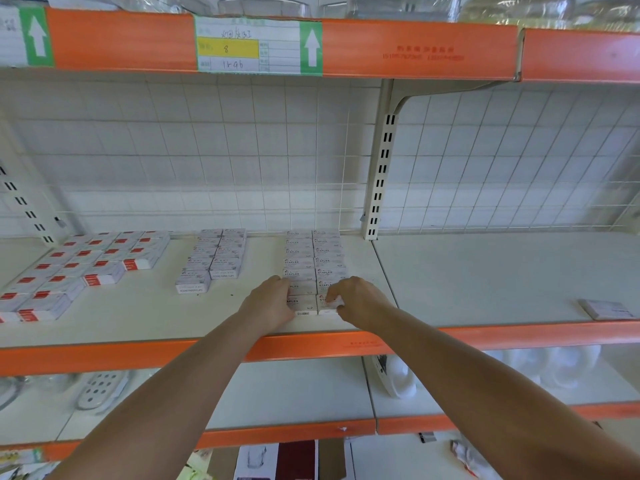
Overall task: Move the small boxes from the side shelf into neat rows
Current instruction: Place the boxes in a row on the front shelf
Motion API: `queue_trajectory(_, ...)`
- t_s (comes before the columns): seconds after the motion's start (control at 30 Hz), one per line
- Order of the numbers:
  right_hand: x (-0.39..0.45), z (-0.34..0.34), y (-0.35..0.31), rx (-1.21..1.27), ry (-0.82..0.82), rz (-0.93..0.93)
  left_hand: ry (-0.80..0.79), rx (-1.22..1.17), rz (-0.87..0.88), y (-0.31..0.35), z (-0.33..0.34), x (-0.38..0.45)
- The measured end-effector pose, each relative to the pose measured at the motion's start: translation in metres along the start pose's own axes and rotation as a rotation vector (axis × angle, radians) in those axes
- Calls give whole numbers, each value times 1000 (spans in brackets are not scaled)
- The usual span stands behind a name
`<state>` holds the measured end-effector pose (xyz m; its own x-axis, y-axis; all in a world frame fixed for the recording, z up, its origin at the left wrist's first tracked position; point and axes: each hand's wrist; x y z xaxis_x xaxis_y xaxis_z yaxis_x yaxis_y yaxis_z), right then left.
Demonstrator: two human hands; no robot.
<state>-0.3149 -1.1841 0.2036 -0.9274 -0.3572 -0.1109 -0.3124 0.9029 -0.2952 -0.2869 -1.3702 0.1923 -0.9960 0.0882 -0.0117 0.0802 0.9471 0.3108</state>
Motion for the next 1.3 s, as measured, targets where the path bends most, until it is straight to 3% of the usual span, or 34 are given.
queue_trajectory(0.6, -11, -12, 0, -83, -2, 52, -5, 109, 39, 5, -13, -8)
queue_trajectory(1.13, -25, 1, 7, -125, -87, 260, -172, 183, 21, 6, -12, -16)
queue_trajectory(1.3, -15, 5, 0, -140, -92, 275, -142, 215, 65, 5, -10, -13)
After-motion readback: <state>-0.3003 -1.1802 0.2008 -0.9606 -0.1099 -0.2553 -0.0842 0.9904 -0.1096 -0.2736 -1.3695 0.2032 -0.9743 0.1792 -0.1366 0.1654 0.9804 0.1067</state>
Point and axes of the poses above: each hand's wrist, its own x-axis towards the middle knuckle, its own z-axis out of the palm, y = z × x, and after that the axes turned 6 degrees about z, right-handed
